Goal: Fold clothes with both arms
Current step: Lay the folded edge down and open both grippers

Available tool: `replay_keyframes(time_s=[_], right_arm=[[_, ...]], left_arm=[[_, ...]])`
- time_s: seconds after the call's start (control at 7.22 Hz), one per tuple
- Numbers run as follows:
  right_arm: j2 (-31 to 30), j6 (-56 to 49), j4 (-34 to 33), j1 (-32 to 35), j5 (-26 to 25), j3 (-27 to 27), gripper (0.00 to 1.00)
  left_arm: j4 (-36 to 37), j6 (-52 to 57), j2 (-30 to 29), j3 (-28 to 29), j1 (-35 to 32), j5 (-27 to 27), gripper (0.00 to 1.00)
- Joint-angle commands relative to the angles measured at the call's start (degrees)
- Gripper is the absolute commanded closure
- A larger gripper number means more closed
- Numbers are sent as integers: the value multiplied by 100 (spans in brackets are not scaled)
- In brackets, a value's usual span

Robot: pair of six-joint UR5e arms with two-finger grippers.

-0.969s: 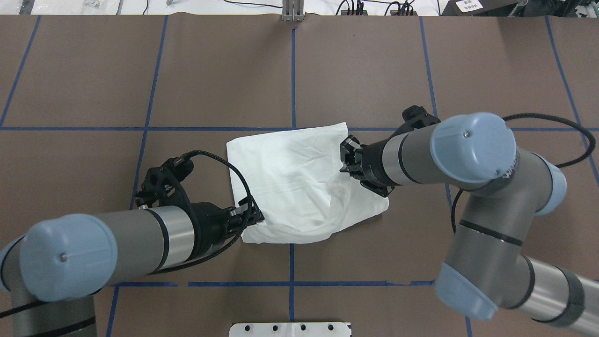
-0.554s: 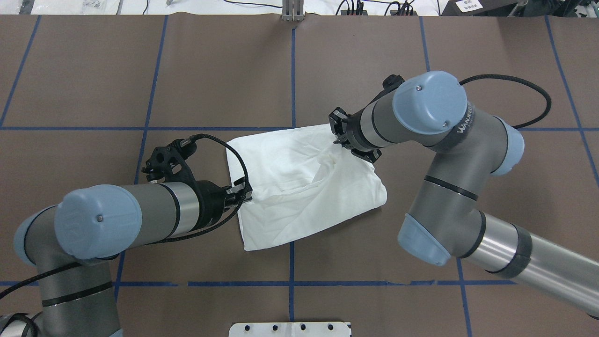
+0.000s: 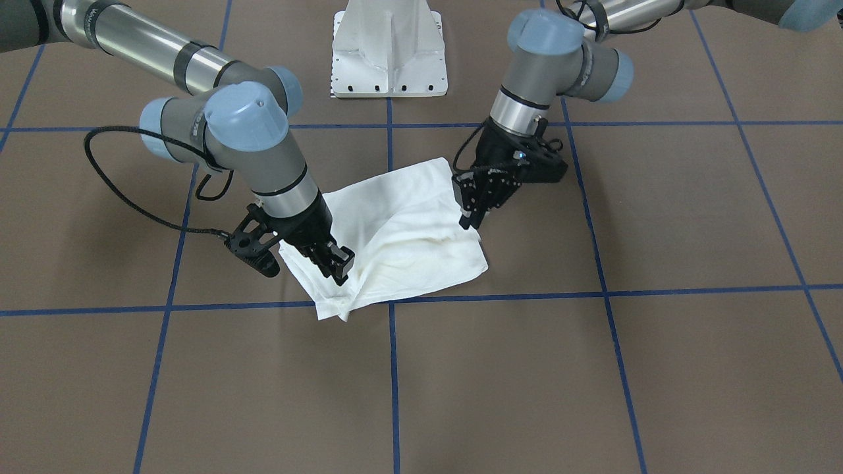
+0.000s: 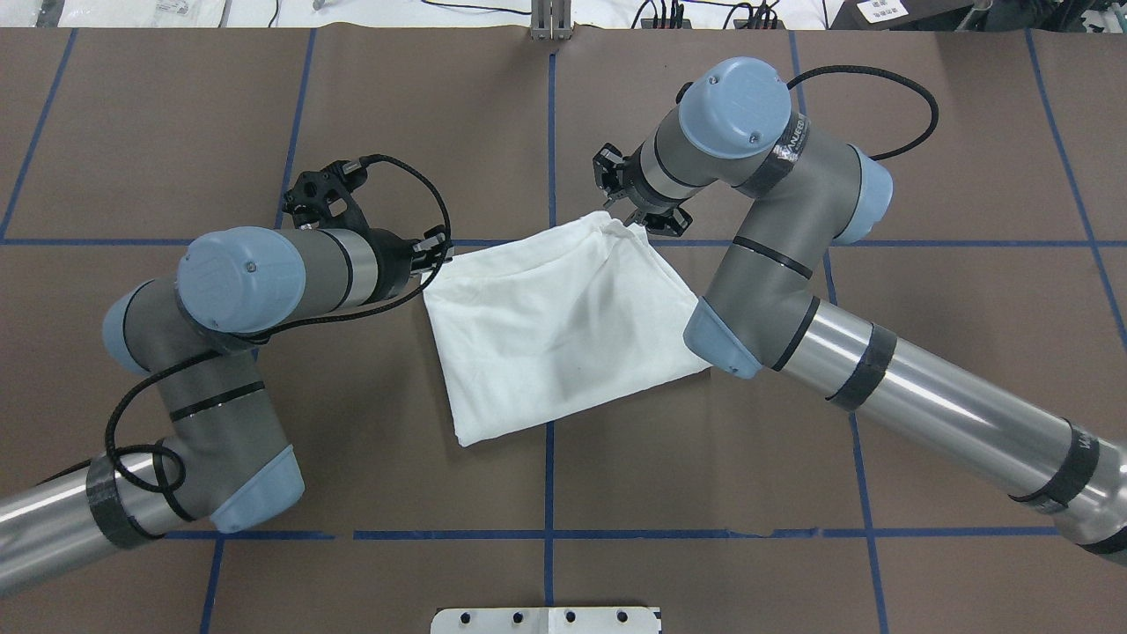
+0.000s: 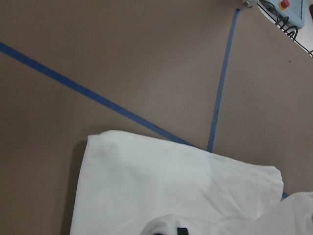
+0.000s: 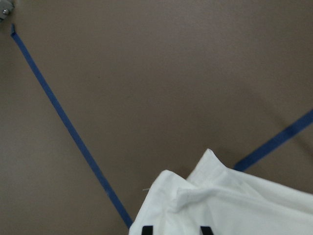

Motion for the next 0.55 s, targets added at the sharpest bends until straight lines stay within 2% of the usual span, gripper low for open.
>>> replay_keyframes(time_s=[0.0, 0.28, 0.42], right_arm=[[159, -991, 347, 531, 283, -660, 0], [-50, -1483, 338, 910, 680, -669, 0], [-321, -2131, 303, 1147, 881, -661, 0]], left_arm=[[-799, 753, 8, 911, -535, -302, 42], [-1003, 1086, 157, 931, -701, -616, 42], [-1004, 1646, 244, 914, -1051, -1150, 42]])
